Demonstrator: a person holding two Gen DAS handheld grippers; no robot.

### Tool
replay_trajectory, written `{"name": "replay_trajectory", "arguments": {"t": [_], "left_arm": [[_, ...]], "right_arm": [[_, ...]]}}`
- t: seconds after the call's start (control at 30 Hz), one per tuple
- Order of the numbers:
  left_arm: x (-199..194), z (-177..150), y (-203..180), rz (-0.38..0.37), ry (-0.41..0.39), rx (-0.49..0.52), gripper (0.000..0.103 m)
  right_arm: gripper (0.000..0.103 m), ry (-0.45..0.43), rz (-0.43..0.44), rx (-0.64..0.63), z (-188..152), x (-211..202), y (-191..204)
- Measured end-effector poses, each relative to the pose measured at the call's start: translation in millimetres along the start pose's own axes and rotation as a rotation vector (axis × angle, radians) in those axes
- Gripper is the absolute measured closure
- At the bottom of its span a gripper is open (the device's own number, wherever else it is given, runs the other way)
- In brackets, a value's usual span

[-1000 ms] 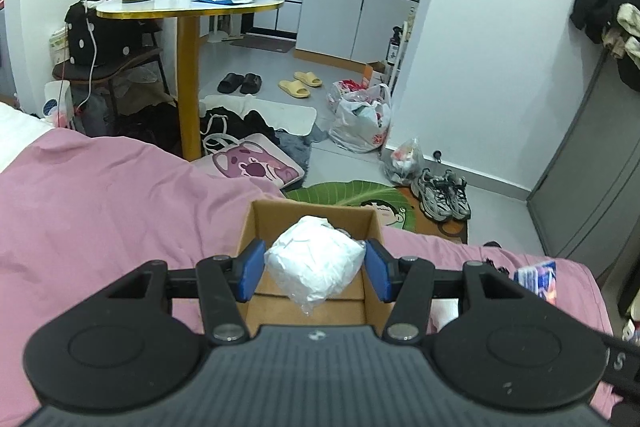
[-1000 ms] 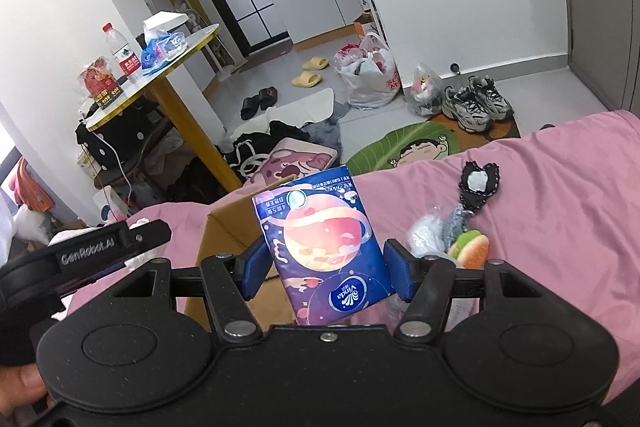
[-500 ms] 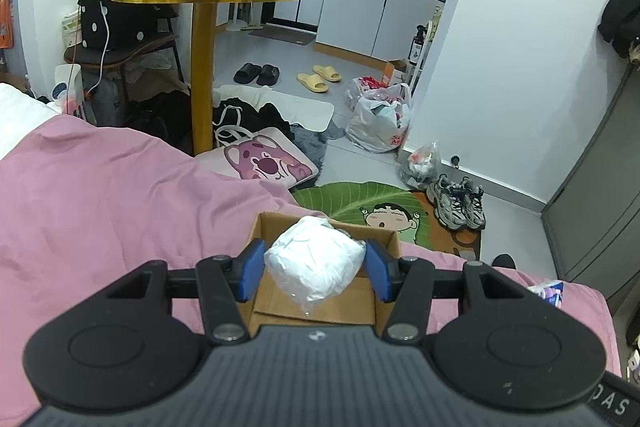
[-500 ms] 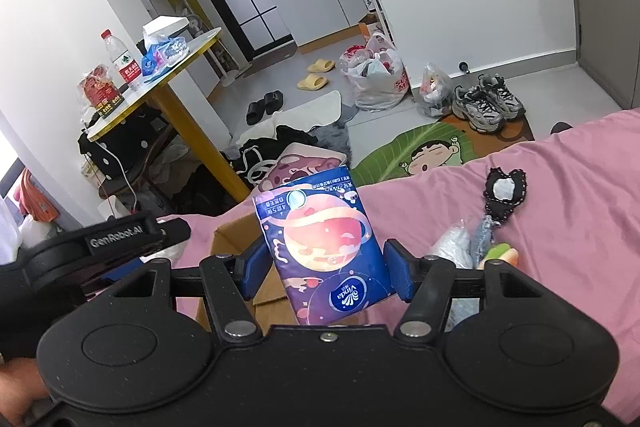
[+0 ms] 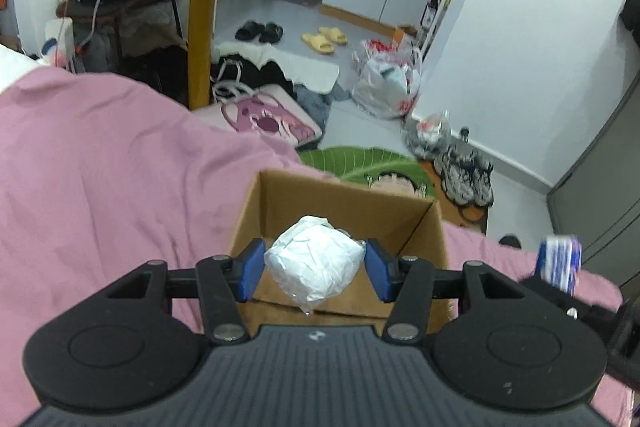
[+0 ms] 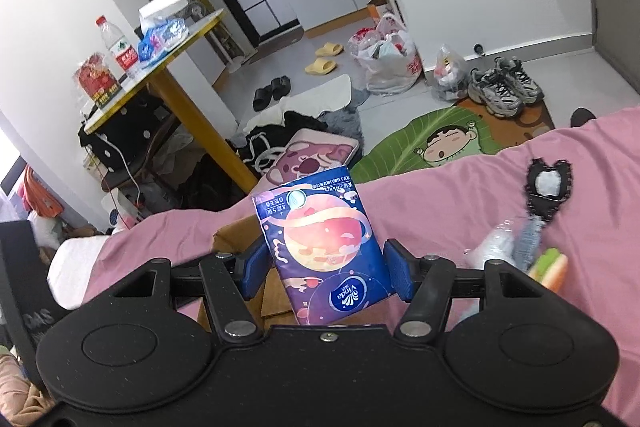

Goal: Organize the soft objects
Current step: 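Carry the tissue ball with the left tool into the box while the right tool carries the pack, then open the left tool to drop the ball while the right tool drops the pack in the box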

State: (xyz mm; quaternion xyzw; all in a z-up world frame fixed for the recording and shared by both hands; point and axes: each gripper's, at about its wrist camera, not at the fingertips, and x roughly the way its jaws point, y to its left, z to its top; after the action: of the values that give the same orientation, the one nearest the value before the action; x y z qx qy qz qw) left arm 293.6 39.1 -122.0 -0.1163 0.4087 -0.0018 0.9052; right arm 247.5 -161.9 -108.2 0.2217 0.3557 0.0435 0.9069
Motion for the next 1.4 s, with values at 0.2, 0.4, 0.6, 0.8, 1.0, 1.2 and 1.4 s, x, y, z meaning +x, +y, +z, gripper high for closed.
{"name": "replay_trajectory", "arguments": {"t": [0.2,0.4,0.6,0.8,1.0,1.2,1.4], "left_arm": [[27,4,1,0.006,0.028,-0.017,0.05],[37,6,-3,0.062,-0.003,0.011,0.047],[37,13,9,0.036,0.004,-0.069,0.042],[24,18,14,0.033,-0.045,-0.084,0.039],[17,19,27,0.043,-0.03,-0.125,0.035],[10,19,46,0.071,-0.038,-0.171,0.031],[12,22,61,0.092,-0.015,-0.216,0.03]], "right_arm": [[0.044,0.048,0.03,0.03,6,23,6],[0.043,0.072,0.027,0.035,10,40,10],[0.043,0.09,0.032,0.082,11,48,6],[0.043,0.087,0.031,0.065,12,52,14],[0.043,0.107,0.054,0.032,18,59,25],[0.043,0.137,0.046,-0.005,15,71,39],[0.043,0.168,0.023,-0.024,8,81,44]]}}
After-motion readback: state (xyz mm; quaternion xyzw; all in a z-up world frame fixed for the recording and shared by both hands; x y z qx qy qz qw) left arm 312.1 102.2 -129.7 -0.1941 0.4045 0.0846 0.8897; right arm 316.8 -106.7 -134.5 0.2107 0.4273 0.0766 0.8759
